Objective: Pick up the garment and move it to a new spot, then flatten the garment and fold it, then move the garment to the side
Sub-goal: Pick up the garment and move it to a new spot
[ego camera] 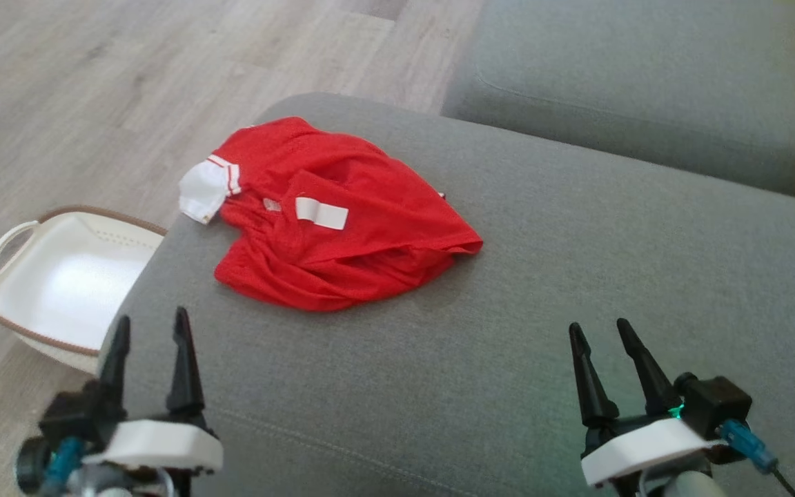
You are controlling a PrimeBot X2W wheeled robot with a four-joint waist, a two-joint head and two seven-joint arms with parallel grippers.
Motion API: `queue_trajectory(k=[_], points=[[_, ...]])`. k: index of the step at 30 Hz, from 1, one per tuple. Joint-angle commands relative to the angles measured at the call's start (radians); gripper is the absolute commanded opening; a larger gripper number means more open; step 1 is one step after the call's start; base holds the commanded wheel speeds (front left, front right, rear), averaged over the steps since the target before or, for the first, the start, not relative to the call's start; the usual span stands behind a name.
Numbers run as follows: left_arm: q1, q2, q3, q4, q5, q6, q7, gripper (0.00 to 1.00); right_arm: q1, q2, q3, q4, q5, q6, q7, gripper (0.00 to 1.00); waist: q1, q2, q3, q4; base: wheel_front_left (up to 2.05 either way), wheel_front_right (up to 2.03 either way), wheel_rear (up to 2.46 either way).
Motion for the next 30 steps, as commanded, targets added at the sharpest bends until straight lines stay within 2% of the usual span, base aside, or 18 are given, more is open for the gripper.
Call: queue_trajectory(k=[1,4,8,14,17,19,20,25,30], points=[[-0.08,0.004,0.043,-0.042,0.012,-0.01,-0.012,1.0,-0.033,-0.009,0.012,-0.033,-0.01,-0.001,-0.011,1.0,0.0,0.0,0.019,-0.021,0.0,0.0,0.0],[-0.131,0.026,0.054,-0.036,0.021,-0.036,-0.012,1.0,-0.045,-0.009,-0.007,-0.04,-0.025,-0.001,-0.011,1.0,0.0,0.0,0.058,-0.053,0.0,0.0,0.0],[-0.264,0.086,0.054,0.023,0.011,-0.097,0.005,1.0,-0.085,-0.009,-0.039,-0.059,-0.06,-0.001,-0.011,1.0,0.0,0.0,0.144,-0.099,0.0,0.0,0.0],[-0.547,0.213,0.01,0.152,-0.028,-0.177,0.168,1.0,-0.158,-0.009,-0.084,-0.101,-0.096,-0.001,-0.011,1.0,0.0,0.0,0.279,-0.174,0.0,0.0,0.0],[-0.688,0.289,-0.064,0.234,-0.072,-0.191,0.275,1.0,-0.187,-0.009,-0.104,-0.125,-0.104,-0.001,-0.011,1.0,0.0,0.0,0.34,-0.21,0.0,0.0,0.0],[-0.775,0.346,-0.156,0.28,-0.132,-0.193,0.343,1.0,-0.206,-0.009,-0.11,-0.137,-0.107,-0.001,-0.011,1.0,0.0,0.0,0.378,-0.235,0.0,0.0,0.0],[-0.775,0.346,-0.156,0.28,-0.132,-0.193,0.343,1.0,-0.206,-0.009,-0.11,-0.137,-0.107,-0.001,-0.011,1.0,0.0,0.0,0.378,-0.235,0.0,0.0,0.0],[-0.951,0.493,-0.373,0.379,-0.284,-0.193,0.464,1.0,-0.24,-0.009,-0.117,-0.161,-0.102,-0.001,-0.011,1.0,0.0,0.0,0.45,-0.294,0.0,0.0,0.0],[-1.069,0.602,-0.549,0.467,-0.37,-0.193,0.518,1.0,-0.249,-0.009,-0.115,-0.177,-0.091,-0.001,-0.011,1.0,0.0,0.0,0.502,-0.34,0.0,0.0,0.0]])
